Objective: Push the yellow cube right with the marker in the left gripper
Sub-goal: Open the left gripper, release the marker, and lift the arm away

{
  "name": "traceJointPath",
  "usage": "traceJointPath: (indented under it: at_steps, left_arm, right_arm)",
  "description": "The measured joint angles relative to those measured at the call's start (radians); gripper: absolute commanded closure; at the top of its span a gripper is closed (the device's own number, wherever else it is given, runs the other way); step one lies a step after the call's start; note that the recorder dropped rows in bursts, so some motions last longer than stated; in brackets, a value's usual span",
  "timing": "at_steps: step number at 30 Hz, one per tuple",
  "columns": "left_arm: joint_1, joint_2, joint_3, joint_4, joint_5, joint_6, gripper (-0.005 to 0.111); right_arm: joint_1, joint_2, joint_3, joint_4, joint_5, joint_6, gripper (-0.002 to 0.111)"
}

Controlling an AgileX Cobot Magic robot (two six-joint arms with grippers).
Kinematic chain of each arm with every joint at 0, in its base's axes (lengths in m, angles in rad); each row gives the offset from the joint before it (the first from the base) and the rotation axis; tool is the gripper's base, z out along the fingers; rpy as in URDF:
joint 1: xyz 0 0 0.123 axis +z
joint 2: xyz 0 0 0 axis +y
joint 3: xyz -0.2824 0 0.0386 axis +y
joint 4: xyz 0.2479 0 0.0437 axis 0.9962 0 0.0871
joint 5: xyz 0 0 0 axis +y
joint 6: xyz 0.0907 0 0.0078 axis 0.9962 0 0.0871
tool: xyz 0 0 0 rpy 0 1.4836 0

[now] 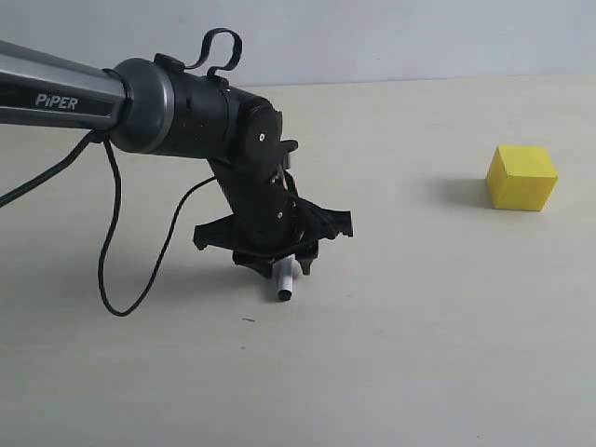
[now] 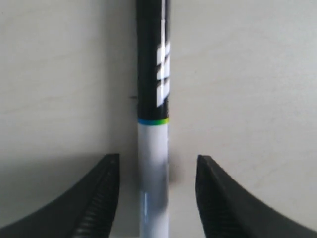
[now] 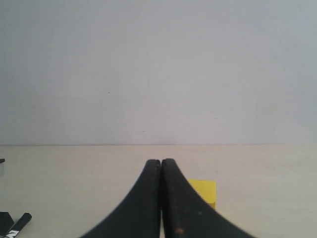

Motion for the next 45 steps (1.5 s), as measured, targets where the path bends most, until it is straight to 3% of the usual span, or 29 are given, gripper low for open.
traceJointPath:
  at_steps: [12, 14, 15, 16, 19, 22, 25, 29, 39, 45]
  left_arm:
    - [0.002, -0.062, -0.009, 0.000, -0.002, 0.012, 0.060]
    - [0.004, -0.105, -0.032, 0.000, 0.000, 0.044, 0.074]
    - [0.005, -0.129, -0.044, 0.002, -0.004, 0.065, 0.095]
    - [0.005, -0.177, -0.053, 0.021, -0.041, 0.091, 0.107]
    - [-0.026, -0.287, -0.002, 0.130, -0.203, 0.108, 0.107]
    - [-0.106, -0.434, 0.174, 0.171, -0.450, 0.166, 0.107]
    - [-0.167, -0.576, 0.288, 0.178, -0.544, 0.197, 0.107]
    - [-0.186, -0.688, 0.319, 0.180, -0.563, 0.210, 0.107]
    - [-0.191, -0.702, 0.319, 0.191, -0.555, 0.245, 0.107]
    - [-0.197, -0.714, 0.323, 0.188, -0.322, 0.203, 0.107]
  right_arm:
    - [0.000, 0.000, 0.000, 0.000, 0.000, 0.000, 0.108]
    - [0.000, 0.000, 0.000, 0.000, 0.000, 0.000, 0.108]
    - [0.000, 0.000, 0.000, 0.000, 0.000, 0.000, 0.108]
    - [0.000, 0.000, 0.000, 0.000, 0.000, 0.000, 0.108]
    - [0.000, 0.000, 0.000, 0.000, 0.000, 0.000, 0.108]
    - [0.000, 0.000, 0.000, 0.000, 0.000, 0.000, 0.108]
    - [0.000, 0.000, 0.000, 0.000, 0.000, 0.000, 0.108]
    - [0.000, 0.000, 0.000, 0.000, 0.000, 0.000, 0.108]
    - [0.000, 0.000, 0.000, 0.000, 0.000, 0.000, 0.108]
    - [0.000, 0.000, 0.000, 0.000, 0.000, 0.000, 0.108]
